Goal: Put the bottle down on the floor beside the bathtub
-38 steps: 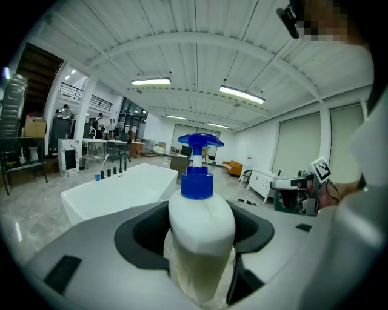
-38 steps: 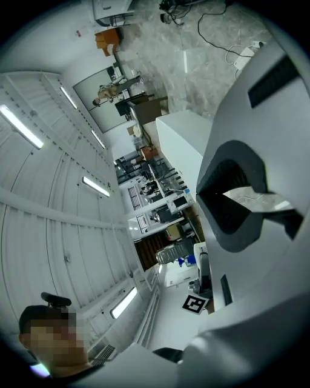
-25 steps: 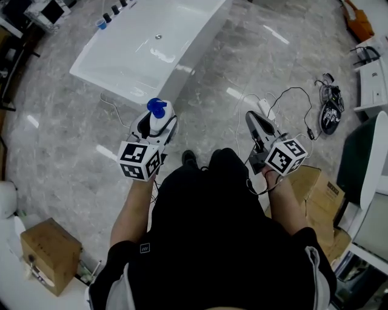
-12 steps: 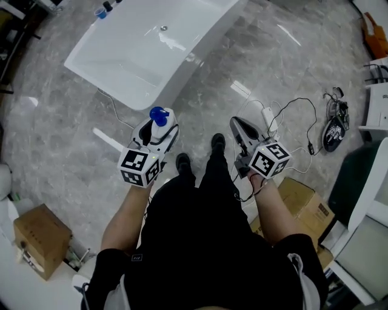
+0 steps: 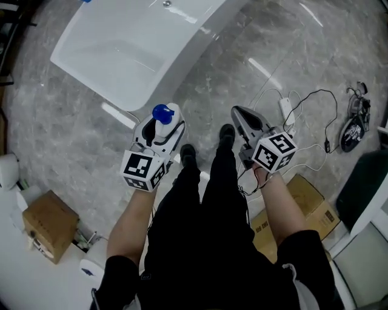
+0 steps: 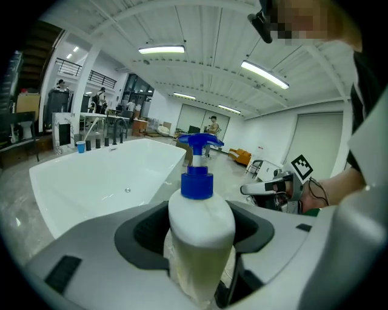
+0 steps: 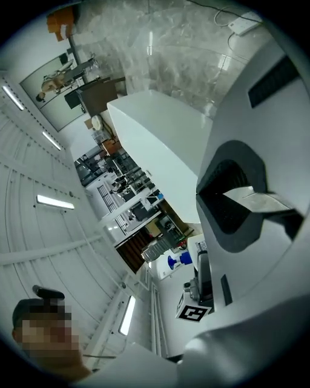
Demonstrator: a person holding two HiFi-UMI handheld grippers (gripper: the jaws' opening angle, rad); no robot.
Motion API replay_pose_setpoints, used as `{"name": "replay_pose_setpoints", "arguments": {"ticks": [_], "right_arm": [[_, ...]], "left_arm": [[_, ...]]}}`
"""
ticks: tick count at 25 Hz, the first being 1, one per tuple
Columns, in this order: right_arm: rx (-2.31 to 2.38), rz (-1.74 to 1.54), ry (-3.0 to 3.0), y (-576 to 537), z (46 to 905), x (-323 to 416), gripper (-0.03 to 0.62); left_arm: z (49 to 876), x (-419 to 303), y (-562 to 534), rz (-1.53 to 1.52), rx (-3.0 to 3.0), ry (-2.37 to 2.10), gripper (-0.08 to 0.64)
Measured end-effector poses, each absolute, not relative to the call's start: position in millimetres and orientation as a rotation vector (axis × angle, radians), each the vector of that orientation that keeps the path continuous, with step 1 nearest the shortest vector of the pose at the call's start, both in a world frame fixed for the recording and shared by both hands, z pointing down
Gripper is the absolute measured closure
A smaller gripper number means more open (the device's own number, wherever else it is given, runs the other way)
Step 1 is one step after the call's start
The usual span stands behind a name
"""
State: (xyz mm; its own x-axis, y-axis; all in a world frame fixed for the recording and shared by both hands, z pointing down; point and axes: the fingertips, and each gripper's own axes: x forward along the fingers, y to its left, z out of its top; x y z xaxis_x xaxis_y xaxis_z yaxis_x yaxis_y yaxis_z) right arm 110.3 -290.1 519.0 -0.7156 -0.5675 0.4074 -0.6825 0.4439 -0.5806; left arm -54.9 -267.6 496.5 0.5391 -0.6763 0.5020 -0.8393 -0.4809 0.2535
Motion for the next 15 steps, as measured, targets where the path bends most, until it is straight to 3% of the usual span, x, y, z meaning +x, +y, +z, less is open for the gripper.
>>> {"name": "replay_pose_setpoints", "arguments": {"ticks": [15], "right_arm": [[0.997, 1.231, -2.444, -337.7, 716.4, 105.7, 0.565]], "left_arm": [[690.8, -41.8, -324.6, 0.513, 2.133, -1.225, 0.281]]}}
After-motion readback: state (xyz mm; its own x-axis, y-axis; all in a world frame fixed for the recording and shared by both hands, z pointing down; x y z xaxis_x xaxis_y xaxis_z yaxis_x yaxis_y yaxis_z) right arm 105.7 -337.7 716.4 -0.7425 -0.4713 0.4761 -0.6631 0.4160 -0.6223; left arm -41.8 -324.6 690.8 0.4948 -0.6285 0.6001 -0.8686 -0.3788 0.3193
